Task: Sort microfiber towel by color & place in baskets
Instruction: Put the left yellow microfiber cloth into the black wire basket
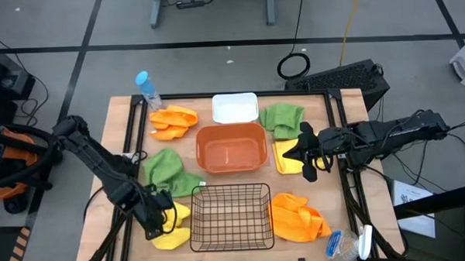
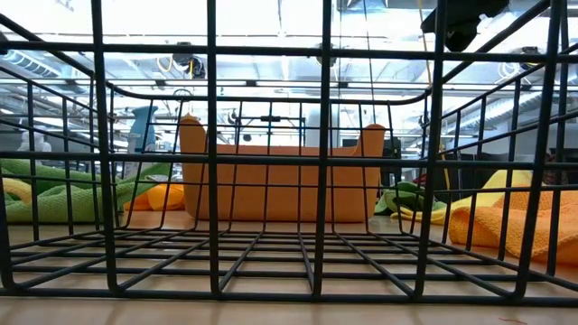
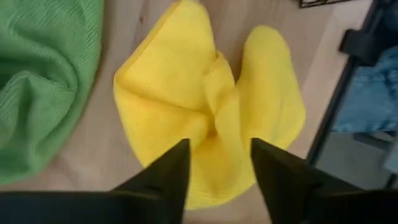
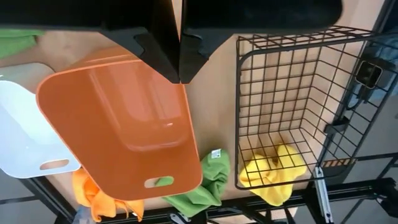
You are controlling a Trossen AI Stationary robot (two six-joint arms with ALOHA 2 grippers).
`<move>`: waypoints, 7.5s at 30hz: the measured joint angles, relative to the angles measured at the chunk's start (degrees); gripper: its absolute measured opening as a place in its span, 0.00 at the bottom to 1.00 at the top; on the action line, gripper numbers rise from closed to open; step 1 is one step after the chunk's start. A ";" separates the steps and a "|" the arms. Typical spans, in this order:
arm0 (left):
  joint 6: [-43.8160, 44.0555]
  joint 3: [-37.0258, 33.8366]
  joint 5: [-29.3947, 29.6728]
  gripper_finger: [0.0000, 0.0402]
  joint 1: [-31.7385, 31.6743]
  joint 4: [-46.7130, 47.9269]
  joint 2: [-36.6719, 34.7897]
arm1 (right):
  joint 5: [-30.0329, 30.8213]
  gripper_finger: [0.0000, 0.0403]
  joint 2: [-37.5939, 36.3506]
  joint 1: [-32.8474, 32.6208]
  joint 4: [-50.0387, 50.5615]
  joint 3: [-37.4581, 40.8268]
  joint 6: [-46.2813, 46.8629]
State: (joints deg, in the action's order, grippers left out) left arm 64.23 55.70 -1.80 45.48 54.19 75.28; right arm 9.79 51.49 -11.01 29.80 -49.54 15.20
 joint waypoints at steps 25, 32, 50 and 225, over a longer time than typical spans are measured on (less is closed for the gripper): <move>-0.66 0.02 3.60 0.73 5.61 -3.09 22.48 | 2.29 0.00 12.01 -3.23 -4.53 0.04 1.19; -1.65 0.22 3.87 0.39 5.55 -6.39 23.88 | 2.25 0.00 13.75 -6.23 -6.06 0.04 2.28; -1.10 0.33 5.35 0.07 5.50 -5.58 17.08 | 14.05 0.00 15.03 -19.24 -11.26 0.04 9.32; -15.02 13.66 58.06 0.64 2.18 -4.40 10.85 | -3.93 0.10 60.05 -18.59 -1.42 -34.61 7.68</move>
State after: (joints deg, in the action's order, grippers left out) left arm 49.21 69.36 56.26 47.66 49.79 86.13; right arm 5.85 111.55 -29.61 28.38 -84.15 22.88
